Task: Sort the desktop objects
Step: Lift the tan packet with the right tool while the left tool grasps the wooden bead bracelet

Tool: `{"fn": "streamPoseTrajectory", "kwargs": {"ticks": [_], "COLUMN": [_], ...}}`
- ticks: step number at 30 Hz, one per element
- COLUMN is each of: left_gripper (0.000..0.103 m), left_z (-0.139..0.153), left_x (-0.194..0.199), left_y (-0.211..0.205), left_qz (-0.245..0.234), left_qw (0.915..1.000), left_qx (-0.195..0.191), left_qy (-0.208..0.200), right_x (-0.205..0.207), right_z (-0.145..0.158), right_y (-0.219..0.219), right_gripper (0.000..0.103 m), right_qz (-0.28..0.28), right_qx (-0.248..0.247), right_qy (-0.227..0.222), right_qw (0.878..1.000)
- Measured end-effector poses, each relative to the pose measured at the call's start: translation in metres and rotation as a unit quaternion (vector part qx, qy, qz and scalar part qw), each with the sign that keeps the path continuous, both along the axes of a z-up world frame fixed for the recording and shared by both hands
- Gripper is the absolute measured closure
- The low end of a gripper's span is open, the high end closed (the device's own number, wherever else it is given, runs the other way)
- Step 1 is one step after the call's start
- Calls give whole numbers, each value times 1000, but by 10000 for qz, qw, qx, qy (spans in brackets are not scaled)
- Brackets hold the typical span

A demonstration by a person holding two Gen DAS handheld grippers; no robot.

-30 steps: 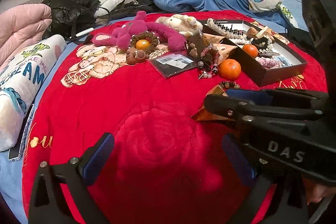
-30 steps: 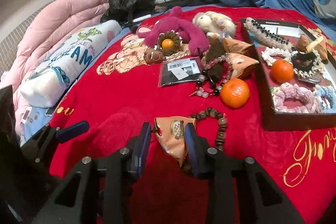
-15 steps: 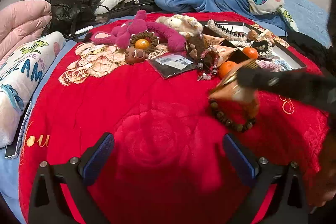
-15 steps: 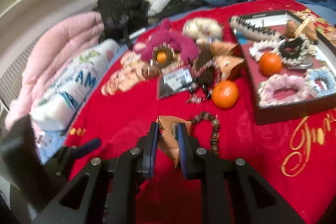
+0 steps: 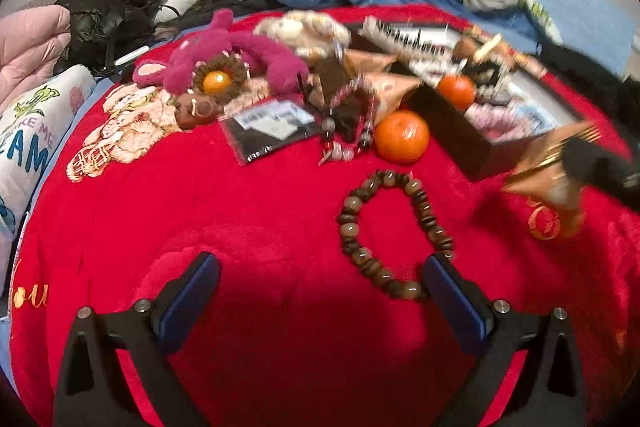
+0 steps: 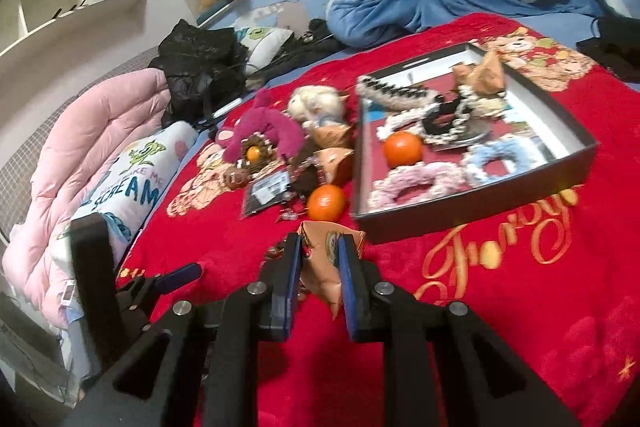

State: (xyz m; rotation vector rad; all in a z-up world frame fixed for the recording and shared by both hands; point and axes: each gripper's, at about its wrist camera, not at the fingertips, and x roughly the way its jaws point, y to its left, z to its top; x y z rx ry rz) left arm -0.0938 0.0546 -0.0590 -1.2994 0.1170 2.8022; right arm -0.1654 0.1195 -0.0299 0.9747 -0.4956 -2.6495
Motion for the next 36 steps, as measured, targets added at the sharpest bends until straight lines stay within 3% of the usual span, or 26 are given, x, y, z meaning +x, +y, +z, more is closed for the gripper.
{"fn": "streamPoseTrajectory", "kwargs": {"ticks": [6, 17, 19, 22, 24, 27, 29, 30, 36], "left_gripper": [2, 4, 11, 35, 59, 79, 91, 91, 92], "left_z": [-8, -14, -12, -7, -4, -1, 2, 4, 16], "left_x": [-9, -8, -5, -1, 2, 7, 8, 9, 22], "left_y": [-2, -3, -3, -2, 1, 5, 2, 0, 6], "left_qz": [77, 248, 284, 332, 226, 116, 13, -44, -353], "left_qw": [9999, 9990, 9990, 9992, 9996, 9999, 9998, 9994, 9983], "left_qx": [74, 274, 276, 221, 183, -14, 207, 347, 370], "left_qy": [-86, -237, -214, -98, -69, 18, -28, -24, 296], "right_x": [7, 8, 7, 8, 10, 11, 11, 11, 12], "right_z": [1, 2, 1, 2, 2, 3, 3, 3, 5], "right_y": [19, 6, 7, 11, 13, 16, 16, 17, 15], "right_gripper": [84, 84, 84, 84, 84, 84, 84, 84, 84], "right_qz": [-72, 102, 69, 35, 20, -2, -17, -13, 4], "right_qx": [35, 226, 243, 159, 134, 105, 104, 90, 83], "right_qy": [76, 70, 58, 76, 92, 104, 110, 114, 154], "right_qw": [9999, 9997, 9997, 9998, 9999, 9999, 9999, 9999, 9998]}}
